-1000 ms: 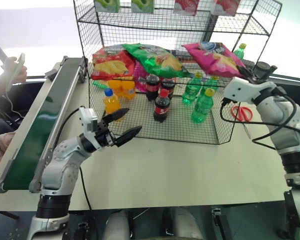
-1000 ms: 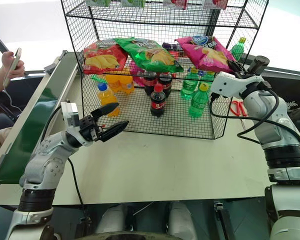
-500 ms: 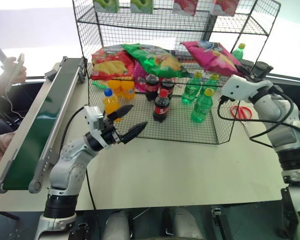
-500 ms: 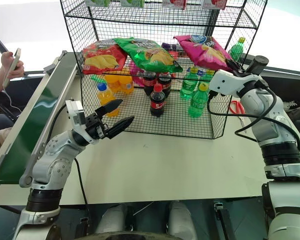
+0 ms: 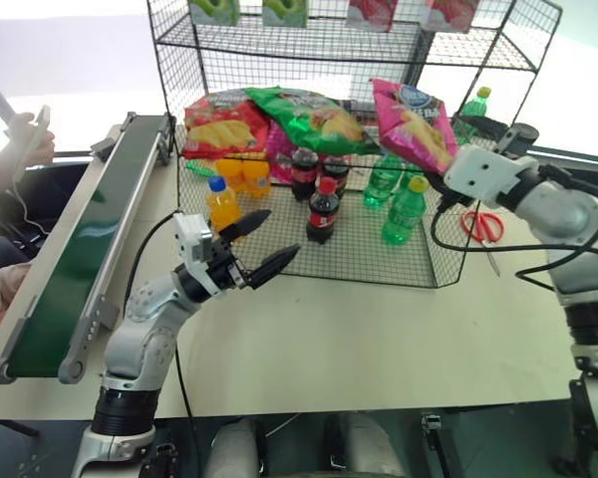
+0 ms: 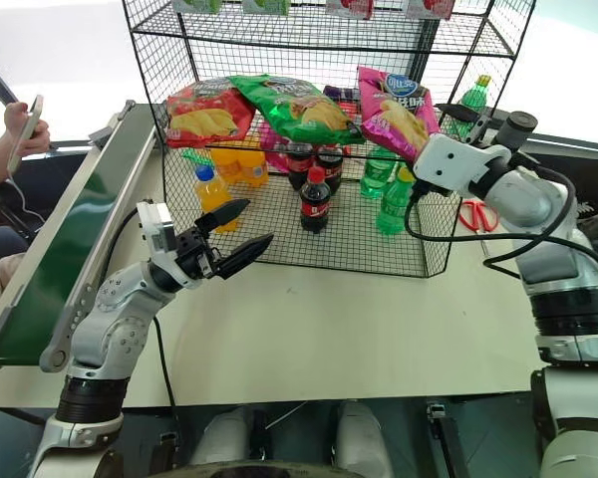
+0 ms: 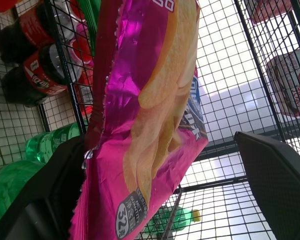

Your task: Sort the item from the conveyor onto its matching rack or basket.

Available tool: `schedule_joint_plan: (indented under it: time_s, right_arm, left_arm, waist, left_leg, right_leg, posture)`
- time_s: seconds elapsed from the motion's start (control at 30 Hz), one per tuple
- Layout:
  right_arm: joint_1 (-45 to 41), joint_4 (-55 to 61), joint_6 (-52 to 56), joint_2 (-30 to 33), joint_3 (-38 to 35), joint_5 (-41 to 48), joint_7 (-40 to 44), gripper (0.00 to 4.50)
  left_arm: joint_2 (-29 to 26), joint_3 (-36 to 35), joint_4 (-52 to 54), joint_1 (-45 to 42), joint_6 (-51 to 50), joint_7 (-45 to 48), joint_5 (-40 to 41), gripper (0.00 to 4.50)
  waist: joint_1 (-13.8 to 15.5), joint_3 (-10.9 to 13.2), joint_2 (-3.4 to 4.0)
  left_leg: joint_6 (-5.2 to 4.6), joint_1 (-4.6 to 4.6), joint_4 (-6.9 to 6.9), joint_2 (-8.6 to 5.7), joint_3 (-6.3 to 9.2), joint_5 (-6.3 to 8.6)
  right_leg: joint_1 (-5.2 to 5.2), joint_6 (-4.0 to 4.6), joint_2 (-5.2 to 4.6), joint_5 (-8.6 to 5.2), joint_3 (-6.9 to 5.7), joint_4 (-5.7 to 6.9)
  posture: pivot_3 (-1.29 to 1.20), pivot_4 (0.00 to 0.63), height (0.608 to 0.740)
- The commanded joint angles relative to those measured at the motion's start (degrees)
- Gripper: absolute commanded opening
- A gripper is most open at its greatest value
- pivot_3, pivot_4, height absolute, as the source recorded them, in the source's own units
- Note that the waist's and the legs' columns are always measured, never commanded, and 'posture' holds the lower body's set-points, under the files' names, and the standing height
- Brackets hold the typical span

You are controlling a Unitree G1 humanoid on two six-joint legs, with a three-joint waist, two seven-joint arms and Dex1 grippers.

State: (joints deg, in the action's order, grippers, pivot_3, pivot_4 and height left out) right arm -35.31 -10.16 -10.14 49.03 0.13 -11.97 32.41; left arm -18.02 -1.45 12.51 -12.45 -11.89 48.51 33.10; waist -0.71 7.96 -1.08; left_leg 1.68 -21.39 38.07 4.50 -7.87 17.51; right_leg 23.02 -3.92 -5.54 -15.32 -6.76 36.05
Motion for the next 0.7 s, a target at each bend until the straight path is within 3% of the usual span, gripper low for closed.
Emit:
schedule_joint_plan:
  time_s: [0.03, 0.27, 0.4, 0.6, 0.7]
  right_arm:
    - [1.6, 2.9, -1.0, 0.2, -2.8, 5.9, 3.6, 4.46]
    - [3.6, 5.4, 0.5, -1.7, -3.9, 8.8, 4.2, 4.46]
    - [3.3, 1.9, -1.4, -0.7, -3.3, 5.5, 1.6, 3.22]
    - [1.4, 0.2, -2.3, -2.3, -3.3, 6.4, 0.6, 0.03]
    - [-1.4, -2.6, -2.4, -3.4, -3.5, 6.9, -0.2, 0.03]
  left_arm:
    - [-0.1, 0.6, 1.5, -0.3, 1.6, 0.5, -0.7, 4.50]
    - [-0.2, 0.6, 1.4, -0.4, 1.8, 0.1, -1.2, 4.50]
    - [-0.1, 0.9, 1.6, 0.1, 2.1, 0.2, -1.4, 4.50]
    - [0.1, 1.2, 1.7, -0.1, 2.3, -0.1, -1.7, 4.50]
    - [0.3, 1.5, 1.8, -0.1, 2.3, -0.3, -1.9, 4.50]
  waist:
    - [0.0, 0.0, -0.01]
    - [-0.1, 0.0, 0.00]
    - [-0.1, 0.0, 0.00]
    - [-0.1, 0.0, 0.00]
    - [-0.2, 0.0, 0.01]
  left_leg:
    - [0.00, 0.00, 0.00, 0.00, 0.00, 0.00]
    - [0.00, 0.02, 0.00, 0.01, 0.02, 0.00]
    - [0.00, 0.01, 0.00, 0.01, 0.02, 0.00]
    - [0.00, 0.01, 0.01, 0.01, 0.02, 0.00]
    - [0.00, 0.03, 0.01, 0.01, 0.00, 0.00]
  right_leg:
    - [0.00, 0.00, 0.00, 0.00, 0.00, 0.00]
    - [-0.01, 0.01, 0.00, 0.01, -0.02, 0.04]
    - [-0.01, 0.01, 0.00, 0.00, -0.02, 0.02]
    - [-0.01, 0.01, 0.00, 0.00, -0.02, 0.02]
    - [-0.01, 0.01, 0.00, 0.01, -0.01, 0.04]
  posture:
    - [0.00, 0.150, 0.726]
    - [0.00, 0.150, 0.726]
    - [0.00, 0.150, 0.726]
    - [0.00, 0.150, 0.726]
    - [0.00, 0.150, 0.726]
